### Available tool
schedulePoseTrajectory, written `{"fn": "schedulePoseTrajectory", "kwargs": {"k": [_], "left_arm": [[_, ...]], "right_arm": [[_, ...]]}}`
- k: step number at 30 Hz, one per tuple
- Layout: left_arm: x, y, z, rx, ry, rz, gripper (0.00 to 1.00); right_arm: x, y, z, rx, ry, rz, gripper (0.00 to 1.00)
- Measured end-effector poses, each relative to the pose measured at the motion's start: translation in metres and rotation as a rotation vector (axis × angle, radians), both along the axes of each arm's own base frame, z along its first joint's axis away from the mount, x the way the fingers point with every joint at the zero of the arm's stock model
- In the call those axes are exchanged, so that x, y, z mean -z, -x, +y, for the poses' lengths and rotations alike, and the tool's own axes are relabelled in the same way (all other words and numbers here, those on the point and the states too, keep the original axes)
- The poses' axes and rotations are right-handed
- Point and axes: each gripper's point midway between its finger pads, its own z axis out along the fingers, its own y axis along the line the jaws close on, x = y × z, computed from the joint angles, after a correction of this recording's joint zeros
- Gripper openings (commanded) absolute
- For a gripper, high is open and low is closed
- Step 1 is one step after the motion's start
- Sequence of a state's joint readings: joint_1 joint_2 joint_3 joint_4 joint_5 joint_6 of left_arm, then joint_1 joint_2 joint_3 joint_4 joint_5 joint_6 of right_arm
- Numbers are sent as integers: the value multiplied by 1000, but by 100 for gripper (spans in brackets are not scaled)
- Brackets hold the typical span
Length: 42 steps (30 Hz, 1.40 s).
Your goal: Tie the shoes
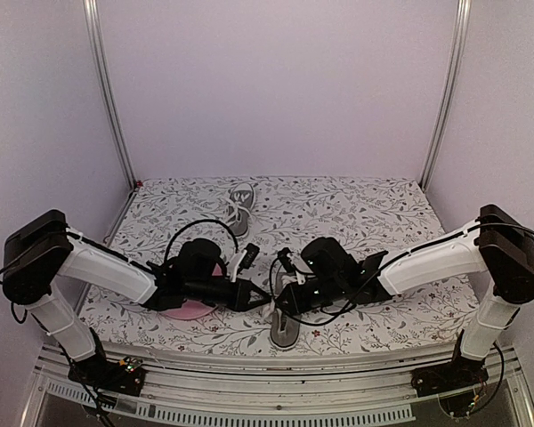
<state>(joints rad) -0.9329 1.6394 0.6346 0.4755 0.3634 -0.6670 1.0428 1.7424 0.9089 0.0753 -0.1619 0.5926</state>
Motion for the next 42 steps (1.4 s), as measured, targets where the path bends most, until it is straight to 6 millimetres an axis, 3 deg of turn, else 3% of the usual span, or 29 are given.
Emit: {"fn": "schedulePoseTrajectory", "kwargs": {"k": [7,14,18,23,35,42], "left_arm": [[6,10,-8,56,13,25,0],[8,8,-8,44,2,25,23],[-6,-2,-3,-6,14,-12,33],[-19,-17,5,-84,27,-41,35],[36,-30,16,-160,-133,79,29],[53,-27,16,-150,-160,128,29]], "right_arm": [[-1,-2,1,23,-10,9,2],[1,-2,-1,35,-11,12,2],[2,-2,-2,36,-11,13,2],[2,-2,-2,36,-13,12,2],[2,-2,-2,36,-13,12,2],[2,-2,-2,36,-13,12,2]]}}
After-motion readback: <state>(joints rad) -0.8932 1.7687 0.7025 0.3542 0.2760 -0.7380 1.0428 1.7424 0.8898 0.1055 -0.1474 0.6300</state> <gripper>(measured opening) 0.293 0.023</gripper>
